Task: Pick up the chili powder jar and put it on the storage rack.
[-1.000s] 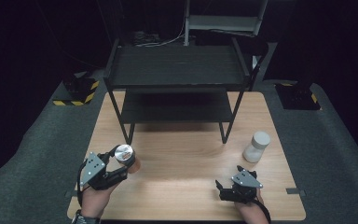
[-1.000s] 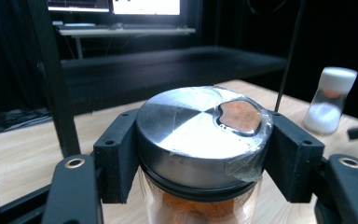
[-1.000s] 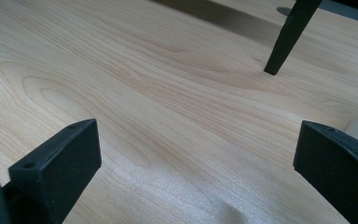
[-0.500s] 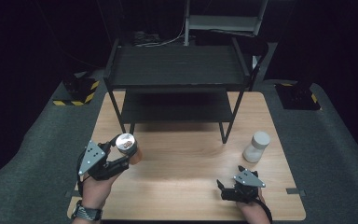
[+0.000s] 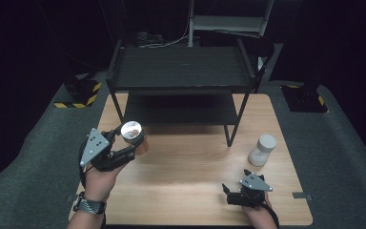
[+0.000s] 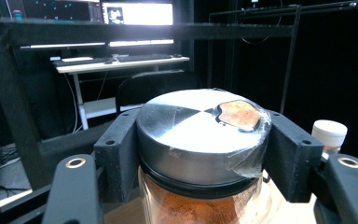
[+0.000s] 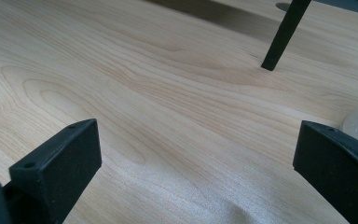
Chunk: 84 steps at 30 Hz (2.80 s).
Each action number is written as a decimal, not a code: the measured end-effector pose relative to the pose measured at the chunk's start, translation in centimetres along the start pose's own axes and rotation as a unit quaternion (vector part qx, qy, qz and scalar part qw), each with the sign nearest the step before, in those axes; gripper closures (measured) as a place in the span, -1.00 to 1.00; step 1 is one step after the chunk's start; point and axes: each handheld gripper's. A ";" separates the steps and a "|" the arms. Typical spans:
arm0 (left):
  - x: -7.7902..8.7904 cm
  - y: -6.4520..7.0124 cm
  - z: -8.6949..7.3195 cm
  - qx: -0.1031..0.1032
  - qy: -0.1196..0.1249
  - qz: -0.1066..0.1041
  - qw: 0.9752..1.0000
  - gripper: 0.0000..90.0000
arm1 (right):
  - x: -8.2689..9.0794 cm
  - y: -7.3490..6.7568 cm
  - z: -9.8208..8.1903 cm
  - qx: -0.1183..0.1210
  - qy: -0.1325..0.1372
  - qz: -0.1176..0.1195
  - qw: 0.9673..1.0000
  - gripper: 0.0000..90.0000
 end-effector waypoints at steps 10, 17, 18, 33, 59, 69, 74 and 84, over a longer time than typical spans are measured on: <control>-0.8 -0.2 1.7 -0.001 0.011 -0.001 1.000 -0.22 | 0.0 0.1 0.0 -0.002 0.000 0.002 1.000 -0.99; -1.6 -0.4 3.6 -0.013 0.018 0.002 1.000 -0.22 | 0.0 0.1 0.0 0.000 0.000 0.002 1.000 -0.99; -1.6 -0.4 3.6 -0.013 0.018 0.002 1.000 -0.22 | 0.0 0.1 0.0 0.002 0.001 0.002 1.000 -0.99; -3.1 -0.6 8.1 -0.035 0.032 0.010 0.999 -0.22 | 0.0 0.1 0.0 -0.002 0.001 0.003 1.000 -0.99; -6.5 -0.7 13.7 -0.039 0.053 0.019 0.998 -0.22 | 0.0 0.4 -0.1 -0.008 0.004 0.006 1.000 -0.99; -8.7 -0.7 14.6 -0.037 0.055 0.026 0.997 -0.22 | 0.0 0.4 -0.2 -0.010 0.005 0.007 1.000 -0.99; -9.8 -0.7 14.7 -0.041 0.056 0.030 0.997 -0.22 | 0.0 0.5 -0.2 -0.010 0.005 0.008 1.000 -0.99; -12.7 -0.7 14.7 -0.037 0.052 0.039 0.997 -0.22 | 0.0 0.5 -0.2 -0.011 0.006 0.010 1.000 -0.99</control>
Point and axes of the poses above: each handheld gripper's, and its own axes: x roughly backward along the jaws, z roughly out of its top, y roughly to its right, and after that the axes turned 1 degree about -y, right-handed
